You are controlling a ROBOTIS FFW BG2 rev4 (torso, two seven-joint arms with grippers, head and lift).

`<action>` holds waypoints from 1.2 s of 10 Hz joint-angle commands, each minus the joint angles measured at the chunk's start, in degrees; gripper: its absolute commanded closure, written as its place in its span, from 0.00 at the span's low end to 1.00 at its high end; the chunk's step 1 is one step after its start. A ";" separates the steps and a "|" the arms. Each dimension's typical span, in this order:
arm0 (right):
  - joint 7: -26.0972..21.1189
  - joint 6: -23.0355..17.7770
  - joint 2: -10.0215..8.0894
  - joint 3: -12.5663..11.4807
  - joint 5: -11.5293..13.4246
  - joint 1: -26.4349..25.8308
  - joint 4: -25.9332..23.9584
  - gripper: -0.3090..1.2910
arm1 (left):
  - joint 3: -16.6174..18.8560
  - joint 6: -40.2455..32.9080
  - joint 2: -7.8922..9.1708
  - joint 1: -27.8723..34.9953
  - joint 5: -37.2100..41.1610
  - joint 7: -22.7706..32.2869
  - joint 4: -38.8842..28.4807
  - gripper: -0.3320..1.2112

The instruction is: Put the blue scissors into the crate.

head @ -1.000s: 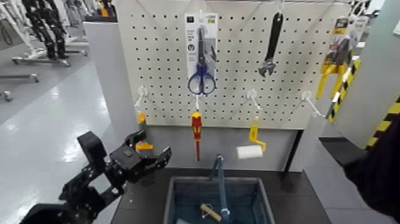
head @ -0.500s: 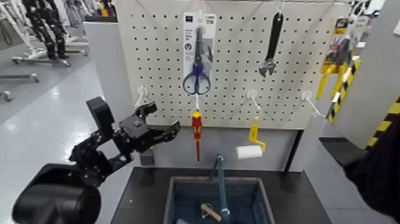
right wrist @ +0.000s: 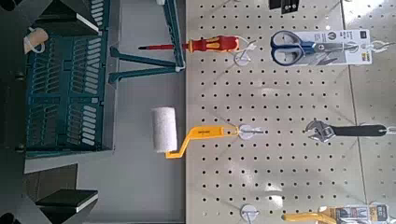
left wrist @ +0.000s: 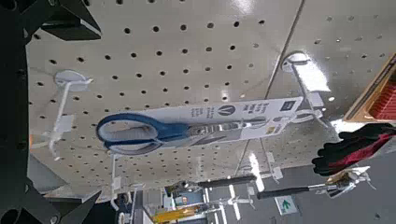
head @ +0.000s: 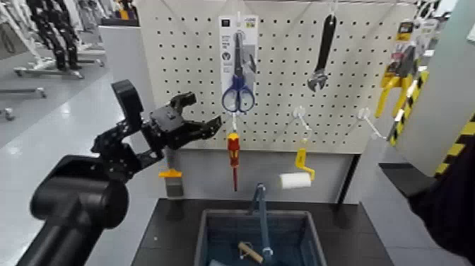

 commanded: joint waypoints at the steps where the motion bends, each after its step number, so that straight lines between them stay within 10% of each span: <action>1: 0.32 -0.09 -0.02 -0.16 -0.09 -0.29 0.25 0.24 | -1.47 -2.36 -0.64 -6.08 0.31 -1.74 5.50 0.31; 9: 1.03 -0.09 -0.02 -0.25 -0.26 -0.46 0.25 0.24 | -8.24 -6.22 -2.13 -17.95 3.65 -8.24 15.69 0.34; 11: 0.94 -0.09 -0.02 -0.25 -0.44 -0.46 0.25 0.24 | -8.24 -6.14 -2.13 -17.95 3.65 -8.33 14.99 0.95; 12: 1.03 -0.09 -0.02 -0.25 -0.44 -0.46 0.25 0.24 | -8.32 -5.61 -2.13 -17.95 3.48 -8.15 14.64 0.97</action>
